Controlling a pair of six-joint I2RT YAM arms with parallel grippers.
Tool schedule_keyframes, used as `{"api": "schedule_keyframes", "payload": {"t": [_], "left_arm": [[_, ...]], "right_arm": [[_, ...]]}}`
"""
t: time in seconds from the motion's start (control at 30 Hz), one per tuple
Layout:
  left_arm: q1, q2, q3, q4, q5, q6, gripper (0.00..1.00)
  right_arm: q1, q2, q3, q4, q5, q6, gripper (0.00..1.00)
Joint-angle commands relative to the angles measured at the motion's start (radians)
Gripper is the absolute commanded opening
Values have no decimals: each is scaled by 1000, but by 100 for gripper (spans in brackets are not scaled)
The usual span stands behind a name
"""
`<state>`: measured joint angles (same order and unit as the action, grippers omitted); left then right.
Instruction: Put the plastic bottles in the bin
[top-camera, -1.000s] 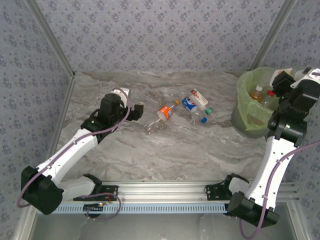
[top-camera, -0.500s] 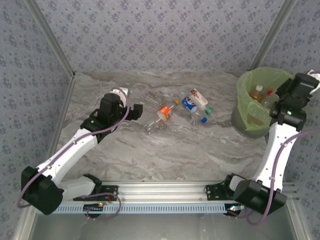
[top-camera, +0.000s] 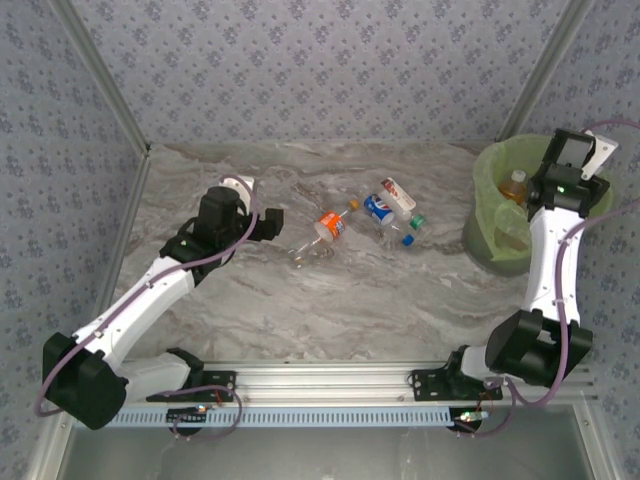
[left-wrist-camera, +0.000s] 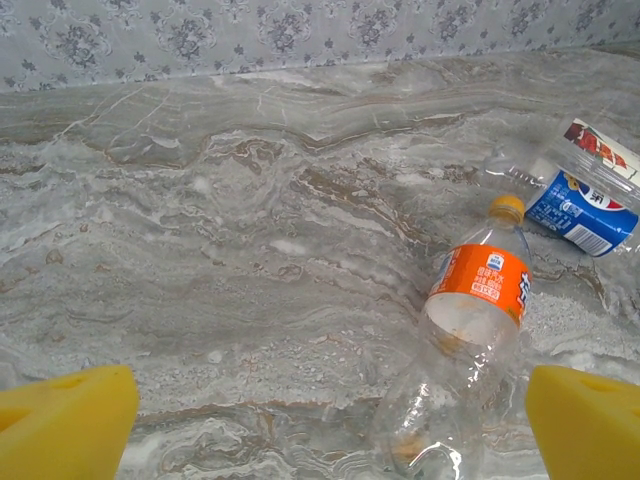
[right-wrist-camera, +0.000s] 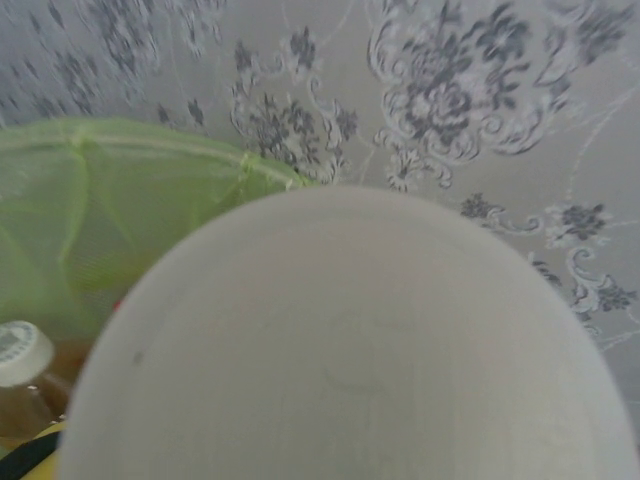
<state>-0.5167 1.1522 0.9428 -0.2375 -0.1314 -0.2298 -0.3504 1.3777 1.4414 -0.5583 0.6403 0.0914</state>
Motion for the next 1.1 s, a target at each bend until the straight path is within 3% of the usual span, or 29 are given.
{"api": "schedule_keyframes", "payload": {"t": [0.0, 0.2, 0.27, 0.63, 0.77, 1.07], "left_arm": [[5, -3, 5, -19, -1, -17, 99], [9, 7, 11, -24, 11, -26, 99], [10, 14, 14, -25, 19, -34, 99], [14, 63, 41, -62, 29, -51, 99], [14, 110, 63, -85, 85, -48, 99], [-16, 238, 111, -121, 184, 7, 99]], "right_arm": [[16, 33, 69, -85, 75, -30, 49], [87, 23, 129, -138, 99, -59, 78], [112, 18, 146, -153, 111, -65, 83], [220, -10, 149, -160, 121, -88, 88], [278, -35, 141, -178, 30, -52, 98], [453, -99, 92, -155, -295, -15, 99]]}}
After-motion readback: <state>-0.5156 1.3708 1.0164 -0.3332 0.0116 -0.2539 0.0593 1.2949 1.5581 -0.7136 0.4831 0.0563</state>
